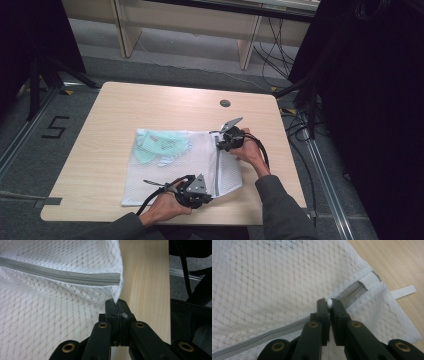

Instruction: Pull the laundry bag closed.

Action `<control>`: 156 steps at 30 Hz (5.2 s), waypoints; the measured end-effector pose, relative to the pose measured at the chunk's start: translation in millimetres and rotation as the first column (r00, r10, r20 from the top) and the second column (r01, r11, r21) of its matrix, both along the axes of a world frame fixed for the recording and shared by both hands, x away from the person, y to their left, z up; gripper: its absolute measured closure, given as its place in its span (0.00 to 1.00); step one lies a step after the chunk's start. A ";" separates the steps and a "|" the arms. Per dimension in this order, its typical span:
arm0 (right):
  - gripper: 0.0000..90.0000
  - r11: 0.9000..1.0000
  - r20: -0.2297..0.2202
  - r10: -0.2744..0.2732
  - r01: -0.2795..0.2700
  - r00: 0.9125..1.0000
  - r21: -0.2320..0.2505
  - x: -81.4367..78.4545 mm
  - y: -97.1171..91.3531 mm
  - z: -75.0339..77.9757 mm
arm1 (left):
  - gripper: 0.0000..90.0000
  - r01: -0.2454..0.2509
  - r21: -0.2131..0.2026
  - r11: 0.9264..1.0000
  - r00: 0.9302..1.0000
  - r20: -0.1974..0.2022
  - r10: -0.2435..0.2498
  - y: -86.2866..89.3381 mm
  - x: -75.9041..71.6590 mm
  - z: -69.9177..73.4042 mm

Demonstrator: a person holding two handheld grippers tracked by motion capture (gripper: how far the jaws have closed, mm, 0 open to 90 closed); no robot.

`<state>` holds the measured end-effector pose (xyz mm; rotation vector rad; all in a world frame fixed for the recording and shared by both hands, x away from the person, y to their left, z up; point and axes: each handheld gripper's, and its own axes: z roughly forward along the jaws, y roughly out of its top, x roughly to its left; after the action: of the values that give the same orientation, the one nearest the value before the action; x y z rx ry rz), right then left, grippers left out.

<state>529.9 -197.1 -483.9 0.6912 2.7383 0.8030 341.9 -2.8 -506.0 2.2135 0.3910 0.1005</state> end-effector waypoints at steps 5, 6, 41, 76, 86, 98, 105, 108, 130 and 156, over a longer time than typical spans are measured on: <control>0.96 1.000 0.016 0.000 0.000 1.000 0.013 4.9 0.3 -0.7 | 0.99 -0.001 -0.002 1.000 1.000 0.003 0.001 0.2 0.0 0.5; 0.96 1.000 0.010 -0.013 0.013 1.000 0.018 3.7 1.8 -1.5 | 0.99 0.002 -0.001 1.000 1.000 0.002 -0.002 0.6 0.2 1.2; 0.96 0.997 0.075 -0.079 0.078 0.994 0.015 14.6 -7.8 -2.8 | 0.99 0.044 0.003 0.999 0.999 -0.016 -0.044 -1.5 -9.6 2.6; 0.71 0.969 0.060 -0.225 0.217 0.972 0.123 11.7 -13.6 13.4 | 0.80 -0.016 -0.033 0.999 1.000 -0.011 0.016 14.5 8.8 13.2; 0.68 0.968 0.036 -0.217 0.210 0.975 0.139 -2.0 -13.6 29.5 | 0.76 -0.072 -0.056 0.996 0.997 -0.012 0.072 34.0 19.3 23.1; 0.59 0.970 0.071 -0.193 0.179 0.979 0.168 -17.4 -10.5 34.6 | 0.64 -0.139 -0.040 0.989 0.990 -0.012 0.139 61.8 32.8 30.7; 0.54 0.969 0.066 -0.195 0.181 0.979 0.171 -32.6 -11.8 38.9 | 0.56 -0.215 -0.047 0.975 0.976 -0.026 0.214 83.7 38.2 34.4; 0.54 0.968 0.076 -0.187 0.171 0.979 0.186 -38.7 -13.1 41.4 | 0.53 -0.225 -0.045 0.973 0.974 -0.026 0.224 90.9 39.6 34.2; 0.47 0.974 0.058 -0.136 0.122 0.989 0.192 -88.8 -16.5 42.8 | 0.42 -0.300 -0.067 0.952 0.954 -0.035 0.298 127.9 32.6 41.1; 0.38 0.971 0.004 -0.174 0.171 0.985 0.165 -170.8 -58.8 22.6 | 0.34 -0.355 -0.061 0.933 0.935 -0.032 0.354 155.8 1.9 46.9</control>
<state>359.1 -255.9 -461.3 0.9351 2.5710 0.9951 343.8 152.9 -459.1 2.0590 0.7930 0.2559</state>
